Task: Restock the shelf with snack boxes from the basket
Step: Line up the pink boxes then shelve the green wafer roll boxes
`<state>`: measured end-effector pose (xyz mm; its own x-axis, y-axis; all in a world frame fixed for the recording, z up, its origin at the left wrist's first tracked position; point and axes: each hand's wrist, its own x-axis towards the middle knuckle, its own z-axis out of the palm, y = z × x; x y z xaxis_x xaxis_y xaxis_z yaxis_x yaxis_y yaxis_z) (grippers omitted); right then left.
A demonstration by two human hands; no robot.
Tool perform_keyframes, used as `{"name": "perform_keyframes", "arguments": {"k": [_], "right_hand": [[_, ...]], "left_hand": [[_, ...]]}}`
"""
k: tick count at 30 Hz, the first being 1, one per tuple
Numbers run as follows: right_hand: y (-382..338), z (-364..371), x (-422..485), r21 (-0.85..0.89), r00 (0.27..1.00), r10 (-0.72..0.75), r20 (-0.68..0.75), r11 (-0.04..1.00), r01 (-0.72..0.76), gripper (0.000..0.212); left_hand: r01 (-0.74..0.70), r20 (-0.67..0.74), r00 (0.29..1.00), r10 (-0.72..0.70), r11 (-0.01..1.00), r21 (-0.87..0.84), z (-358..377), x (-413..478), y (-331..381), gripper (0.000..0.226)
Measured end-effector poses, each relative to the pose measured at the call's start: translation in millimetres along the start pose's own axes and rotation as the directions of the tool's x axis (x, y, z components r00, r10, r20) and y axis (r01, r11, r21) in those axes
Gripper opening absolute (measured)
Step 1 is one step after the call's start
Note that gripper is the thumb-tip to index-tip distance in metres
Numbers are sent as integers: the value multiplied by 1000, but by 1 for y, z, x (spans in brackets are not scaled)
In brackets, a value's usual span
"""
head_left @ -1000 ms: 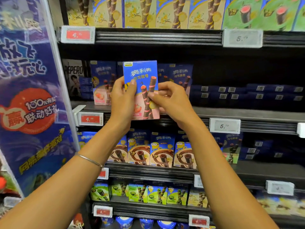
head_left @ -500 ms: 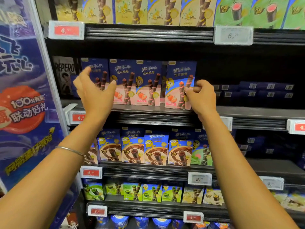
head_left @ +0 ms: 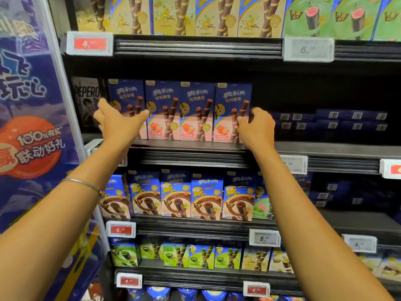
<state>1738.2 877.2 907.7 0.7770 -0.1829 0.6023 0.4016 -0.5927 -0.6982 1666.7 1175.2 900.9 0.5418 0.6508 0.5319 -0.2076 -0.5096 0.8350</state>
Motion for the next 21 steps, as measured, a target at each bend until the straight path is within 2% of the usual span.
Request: {"name": "perform_keyframes", "arguments": {"k": [9, 16, 21], "right_hand": [[-1, 5, 4, 26, 1000, 16, 25, 1000, -16, 26], [-8, 5, 2, 304, 953, 96, 287, 934, -186, 15], [-11, 4, 0, 369, 943, 77, 324, 908, -201, 17]], "left_hand": [[37, 79, 996, -34, 999, -28, 1, 10, -5, 106], [78, 76, 994, -76, 997, -27, 3, 16, -3, 109], [102, 87, 991, -97, 994, -50, 7, 18, -4, 110]]}}
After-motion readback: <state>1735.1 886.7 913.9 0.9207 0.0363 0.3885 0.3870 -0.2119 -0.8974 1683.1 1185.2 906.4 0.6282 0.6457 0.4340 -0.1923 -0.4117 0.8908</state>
